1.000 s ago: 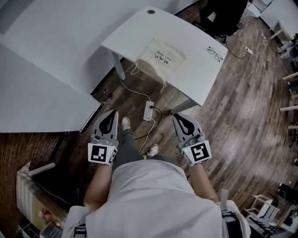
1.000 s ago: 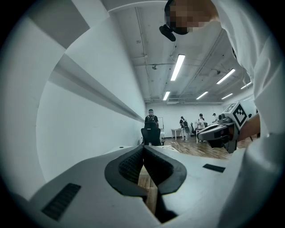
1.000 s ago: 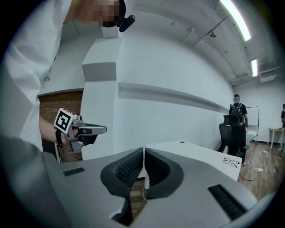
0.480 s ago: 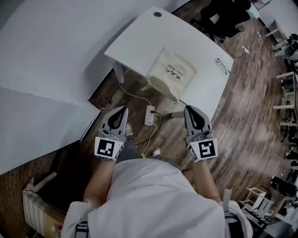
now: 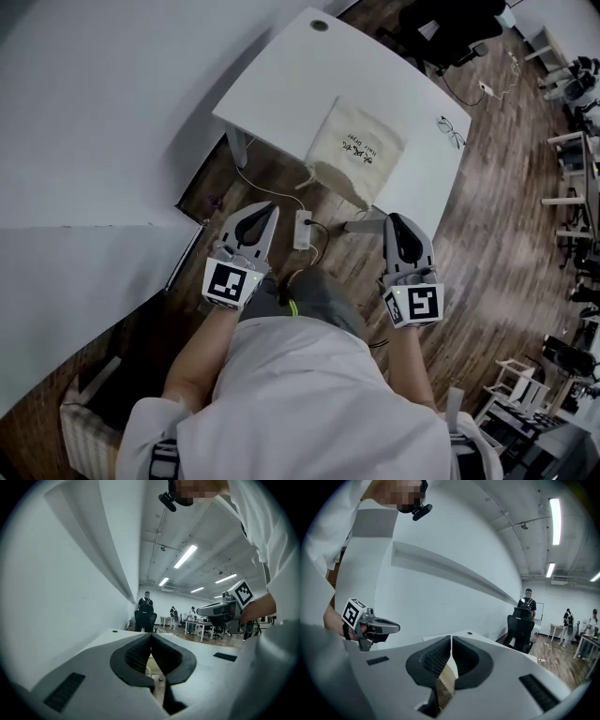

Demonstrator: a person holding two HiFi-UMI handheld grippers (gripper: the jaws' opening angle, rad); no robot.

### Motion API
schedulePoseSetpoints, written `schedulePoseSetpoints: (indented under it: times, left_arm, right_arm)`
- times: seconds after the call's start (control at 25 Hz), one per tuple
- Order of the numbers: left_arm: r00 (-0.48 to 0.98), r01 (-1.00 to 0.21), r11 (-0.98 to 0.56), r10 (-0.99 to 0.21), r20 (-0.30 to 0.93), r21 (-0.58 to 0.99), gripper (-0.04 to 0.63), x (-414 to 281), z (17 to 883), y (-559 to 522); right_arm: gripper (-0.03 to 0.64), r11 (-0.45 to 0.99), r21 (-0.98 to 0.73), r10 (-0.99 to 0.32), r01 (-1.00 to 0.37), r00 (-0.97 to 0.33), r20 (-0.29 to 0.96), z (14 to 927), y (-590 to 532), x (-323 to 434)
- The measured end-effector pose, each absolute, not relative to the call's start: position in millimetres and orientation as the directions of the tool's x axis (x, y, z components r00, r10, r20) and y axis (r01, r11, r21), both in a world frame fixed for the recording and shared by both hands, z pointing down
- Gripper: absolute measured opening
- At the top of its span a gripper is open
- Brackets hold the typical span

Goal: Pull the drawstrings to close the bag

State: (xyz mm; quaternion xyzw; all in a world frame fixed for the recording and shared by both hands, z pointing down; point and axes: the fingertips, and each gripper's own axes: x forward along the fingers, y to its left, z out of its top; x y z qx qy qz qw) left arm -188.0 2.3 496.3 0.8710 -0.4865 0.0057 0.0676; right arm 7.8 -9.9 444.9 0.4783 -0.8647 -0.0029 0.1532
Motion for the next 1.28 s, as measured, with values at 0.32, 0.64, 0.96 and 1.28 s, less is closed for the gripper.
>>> schedulePoseSetpoints:
  times: [0.32, 0.64, 0.96, 1.28]
  left_arm:
    - [0.551, -0.834, -0.545, -0.825, 0.122, 0.085, 0.018, -164, 513, -22]
    - [0.561, -0.818, -0.575, -0.797, 0.226, 0.004, 0.018, -138, 550, -50]
    - [0.549, -0.802, -0.596, -0.757, 0.354, -0.031, 0.02, -111, 635, -76]
    - [0.483, -0.832, -0.552, -0.769, 0.419, -0.054, 0.114, -96, 714, -108]
  right_arm:
    - [0.037, 0.453, 0.127, -0.865, -0.883, -0.4, 0.302, 470, -13, 41]
    - [0.037, 0.354, 0.158, -0.871, -0.922, -0.263, 0.414, 524, -18, 79]
    - [0.038, 0.332, 0.073, -0.807, -0.941, -0.243, 0.538, 618, -20, 88]
    - [0.038, 0.246, 0.055, -0.782, -0.968, -0.164, 0.602, 697, -44, 100]
